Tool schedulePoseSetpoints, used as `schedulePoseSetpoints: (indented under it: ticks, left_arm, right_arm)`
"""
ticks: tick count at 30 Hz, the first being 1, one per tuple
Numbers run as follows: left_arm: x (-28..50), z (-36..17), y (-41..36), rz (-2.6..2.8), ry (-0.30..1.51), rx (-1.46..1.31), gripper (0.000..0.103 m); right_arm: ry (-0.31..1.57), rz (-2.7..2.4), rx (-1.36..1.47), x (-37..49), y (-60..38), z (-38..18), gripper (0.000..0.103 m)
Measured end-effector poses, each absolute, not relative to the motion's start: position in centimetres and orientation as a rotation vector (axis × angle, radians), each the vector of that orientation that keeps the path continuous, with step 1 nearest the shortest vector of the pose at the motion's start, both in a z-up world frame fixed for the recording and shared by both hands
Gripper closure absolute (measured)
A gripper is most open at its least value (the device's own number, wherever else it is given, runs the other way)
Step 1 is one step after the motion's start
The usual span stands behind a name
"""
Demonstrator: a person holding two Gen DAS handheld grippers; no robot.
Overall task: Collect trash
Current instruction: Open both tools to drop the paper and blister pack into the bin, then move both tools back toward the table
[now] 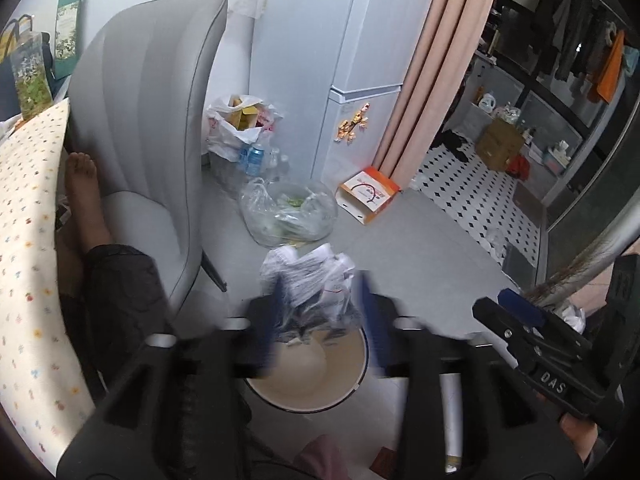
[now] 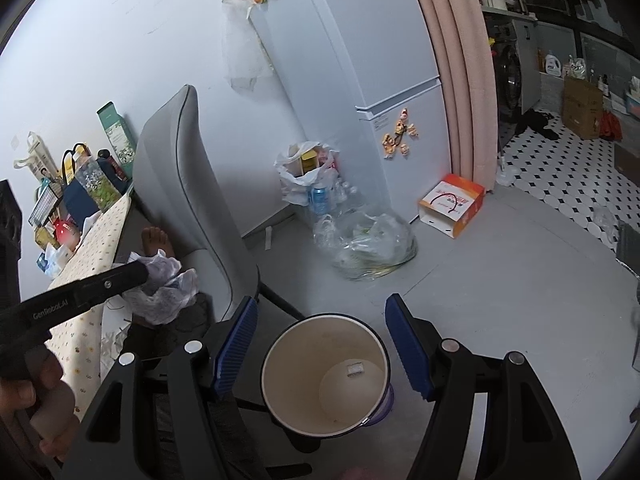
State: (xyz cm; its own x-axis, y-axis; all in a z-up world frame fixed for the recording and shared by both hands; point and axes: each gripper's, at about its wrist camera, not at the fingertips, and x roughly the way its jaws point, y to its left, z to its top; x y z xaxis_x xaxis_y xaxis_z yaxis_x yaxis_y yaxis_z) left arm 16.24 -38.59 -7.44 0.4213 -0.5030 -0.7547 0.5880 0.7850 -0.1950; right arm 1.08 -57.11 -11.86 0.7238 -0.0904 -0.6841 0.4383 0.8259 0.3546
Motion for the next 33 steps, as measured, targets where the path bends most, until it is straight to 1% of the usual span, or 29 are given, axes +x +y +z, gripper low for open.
schedulePoseSetpoints:
  ticks: [1,2,4,8,10,11,13,25,33]
  left_arm:
    - [16.3,-7.3,-38.4,-0.685,0.895,0.095,0.033]
    - [16.3,-7.2,-38.2,-0.678,0.886,0.093,0.031]
    - [16.4,-6.9,-37.8,-0.671,0.883,0.085,0.02]
    - [16.4,-5.9,-35.8,-0.634,0.856,0.059,0.011]
    - [16.1,-5.1,-34.4,-0.607,0.829,0.043,0.006]
    - [16.1,-4.8,-33.8,-0.596,0.817,0.036,0.006]
    - [15.8,-3.9,-32.3,-0.553,0.787,0.023,0.006]
    - [13.5,1.1,-22.7,-0.4,0.581,-0.083,0.006]
    - [11.6,2.8,-16.4,-0.377,0.516,-0.146,0.006]
  right_arm:
    - [0.709,-0.309,0.531,1.1,-57.2,-11.9,0.037]
    - [0.711,-0.31,0.533,1.1,-57.1,-11.9,0.037]
    - [0.711,-0.309,0.53,1.1,-57.0,-11.9,0.036]
    - [0.711,-0.296,0.52,1.3,-56.3,-11.6,0.032]
    - [0.708,-0.282,0.51,1.6,-55.7,-11.3,0.023]
    - [0.703,-0.277,0.506,1.7,-55.4,-11.0,0.021]
    - [0.69,-0.269,0.493,1.9,-54.5,-10.4,0.007]
    - [0.585,-0.298,0.328,3.9,-47.5,-3.8,0.008]
    - [0.551,-0.146,0.289,4.6,-41.8,-0.9,0.008]
